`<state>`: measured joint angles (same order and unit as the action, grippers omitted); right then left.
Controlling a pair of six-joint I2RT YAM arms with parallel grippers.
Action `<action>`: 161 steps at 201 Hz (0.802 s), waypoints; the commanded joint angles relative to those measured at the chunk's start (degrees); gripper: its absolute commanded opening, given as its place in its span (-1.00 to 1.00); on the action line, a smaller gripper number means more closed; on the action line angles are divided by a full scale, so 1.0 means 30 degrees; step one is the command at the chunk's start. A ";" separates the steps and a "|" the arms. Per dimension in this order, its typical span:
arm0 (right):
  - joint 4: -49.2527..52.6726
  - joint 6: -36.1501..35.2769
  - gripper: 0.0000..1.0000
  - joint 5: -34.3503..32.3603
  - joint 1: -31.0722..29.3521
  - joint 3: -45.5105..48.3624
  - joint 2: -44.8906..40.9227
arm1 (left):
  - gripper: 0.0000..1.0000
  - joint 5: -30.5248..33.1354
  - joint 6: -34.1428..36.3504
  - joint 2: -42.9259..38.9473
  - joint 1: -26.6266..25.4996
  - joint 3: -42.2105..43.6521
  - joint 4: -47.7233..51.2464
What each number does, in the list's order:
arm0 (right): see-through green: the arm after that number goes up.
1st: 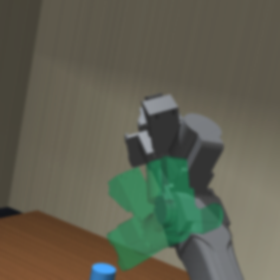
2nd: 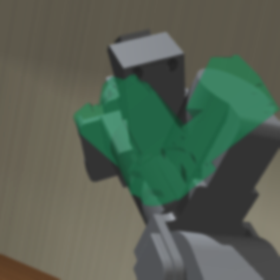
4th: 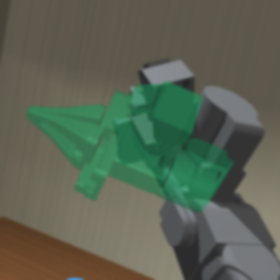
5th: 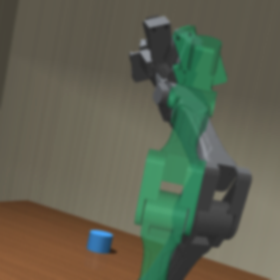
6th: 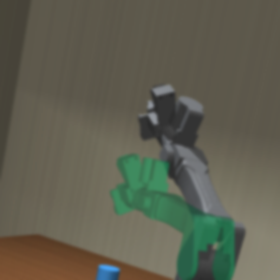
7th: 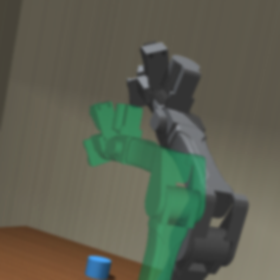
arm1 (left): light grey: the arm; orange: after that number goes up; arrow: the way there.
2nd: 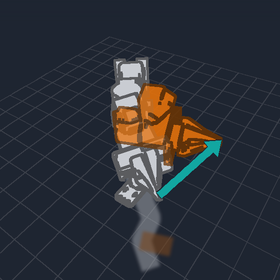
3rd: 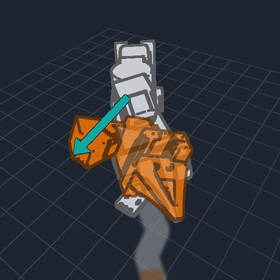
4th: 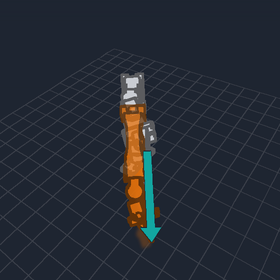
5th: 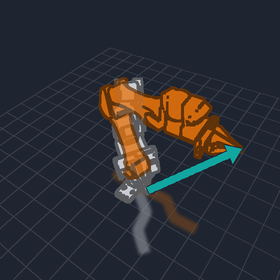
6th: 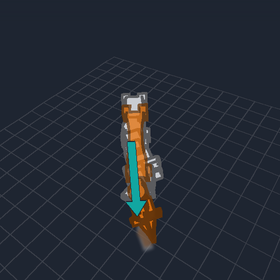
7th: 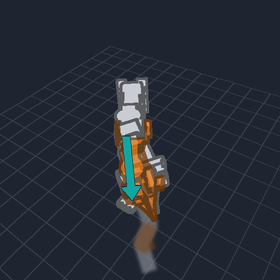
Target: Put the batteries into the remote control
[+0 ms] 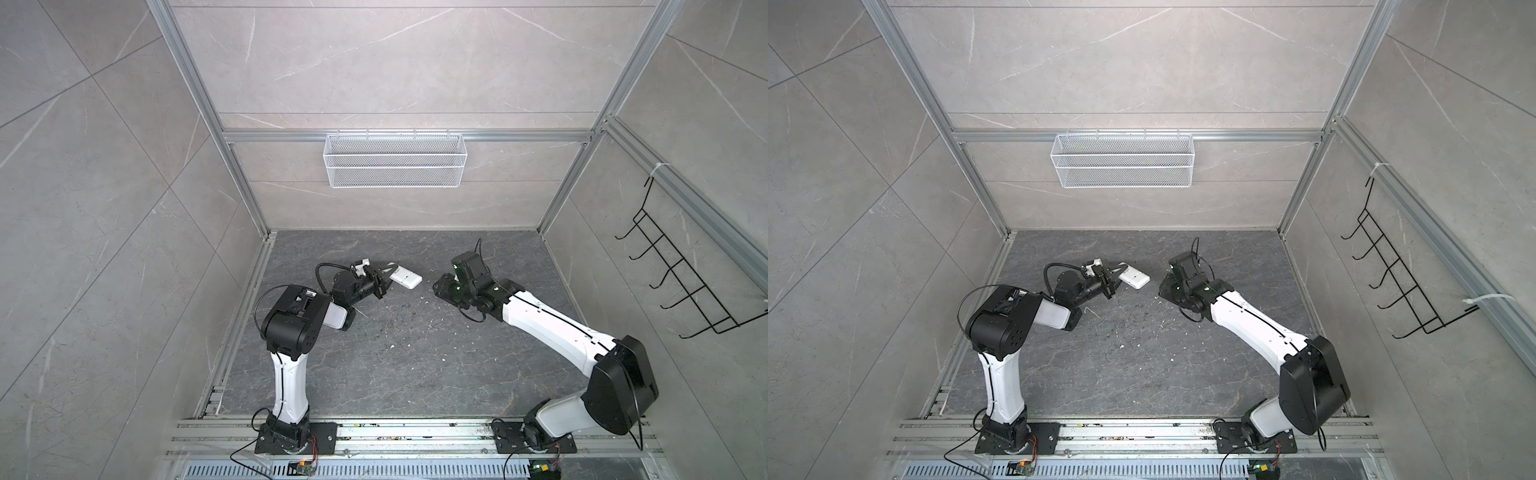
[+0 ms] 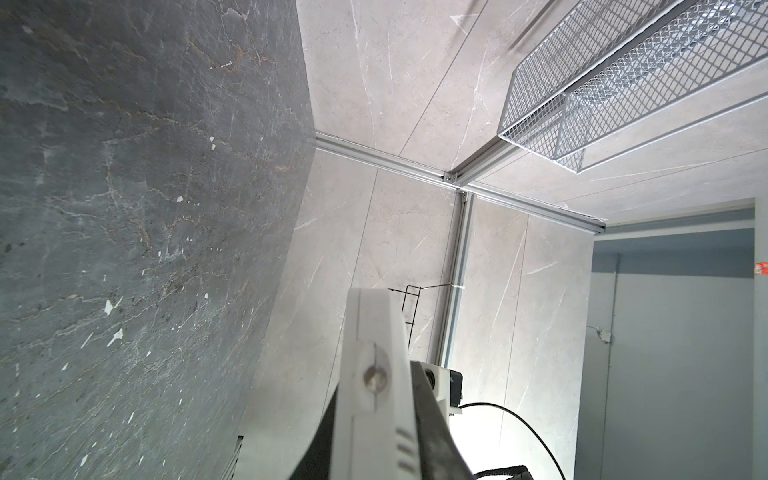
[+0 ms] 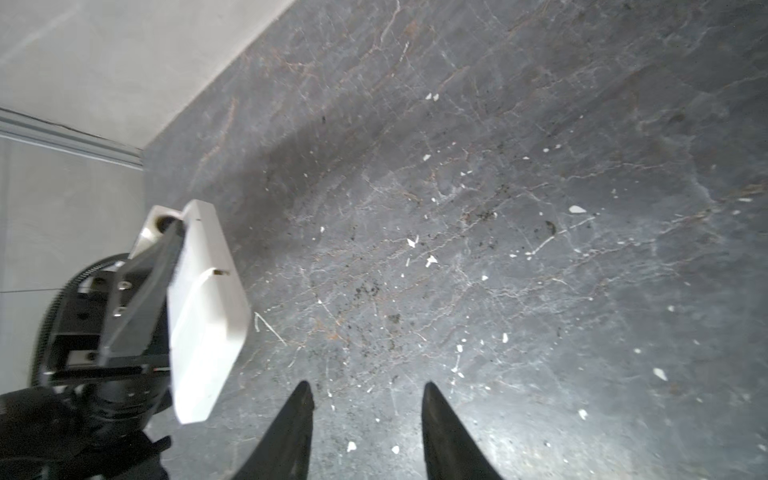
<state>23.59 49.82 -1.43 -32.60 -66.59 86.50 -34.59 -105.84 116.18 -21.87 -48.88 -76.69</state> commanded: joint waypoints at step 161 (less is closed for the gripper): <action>0.4288 -0.1443 -0.27 -0.1721 -0.2112 -0.7019 0.5368 | -1.00 -0.0160 0.1234 -0.0649 -0.1463 -0.0110 -0.1287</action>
<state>36.93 46.63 -6.68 -38.20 -84.42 100.44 -32.49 -104.25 116.18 -23.38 -48.10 -76.77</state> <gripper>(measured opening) 0.374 0.179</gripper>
